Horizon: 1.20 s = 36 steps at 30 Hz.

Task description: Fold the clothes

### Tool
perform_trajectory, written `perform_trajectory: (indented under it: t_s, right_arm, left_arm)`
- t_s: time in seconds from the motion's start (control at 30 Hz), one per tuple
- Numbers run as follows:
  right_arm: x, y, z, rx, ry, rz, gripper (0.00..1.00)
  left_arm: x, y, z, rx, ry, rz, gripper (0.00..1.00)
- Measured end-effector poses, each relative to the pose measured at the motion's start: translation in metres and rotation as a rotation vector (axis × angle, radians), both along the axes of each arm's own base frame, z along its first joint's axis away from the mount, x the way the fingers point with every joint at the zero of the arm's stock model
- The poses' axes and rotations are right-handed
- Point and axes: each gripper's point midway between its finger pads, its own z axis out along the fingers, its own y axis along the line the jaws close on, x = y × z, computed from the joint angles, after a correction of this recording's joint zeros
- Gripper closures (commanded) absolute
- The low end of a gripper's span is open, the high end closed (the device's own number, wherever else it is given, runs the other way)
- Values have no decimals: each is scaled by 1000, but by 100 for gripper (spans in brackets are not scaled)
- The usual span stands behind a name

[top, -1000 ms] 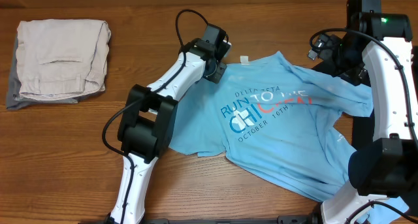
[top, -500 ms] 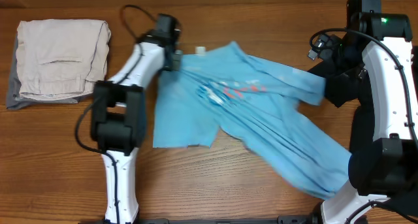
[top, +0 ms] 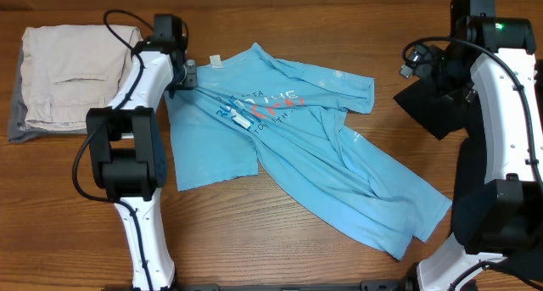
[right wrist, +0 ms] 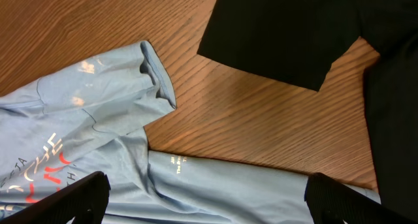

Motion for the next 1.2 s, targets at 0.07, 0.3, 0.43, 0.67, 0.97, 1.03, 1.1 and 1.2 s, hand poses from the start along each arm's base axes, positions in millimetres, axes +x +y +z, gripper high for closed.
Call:
perform_trajectory:
  t_s: [0.07, 0.3, 0.43, 0.67, 0.97, 1.03, 1.1, 1.2]
  right_arm:
    - [0, 0, 0, 0, 0, 0, 0]
    - [0, 0, 0, 0, 0, 0, 0]
    - [0, 0, 0, 0, 0, 0, 0]
    - [27, -2, 8, -9, -117, 0, 0]
    - [30, 5, 9, 24, -129, 35, 89]
    - [31, 5, 7, 20, -130, 41, 96]
    - [32, 4, 1, 17, -128, 45, 96]
    - [35, 3, -17, 12, -102, 50, 96]
  left_arm:
    - [7, -18, 23, -41, -45, -21, 58]
    - [-11, -92, 166, -209, -239, -139, 25]
    - [-27, -118, 219, -259, -324, -200, 0]
    - [-28, -122, 207, -271, -290, -199, 0]
    - [-28, -122, 204, -271, -282, -198, 0]
    - [-28, -122, 204, -271, -282, -198, 0]
    - [-28, -122, 204, -271, -282, -198, 0]
    - [-28, -122, 204, -271, -282, -198, 0]
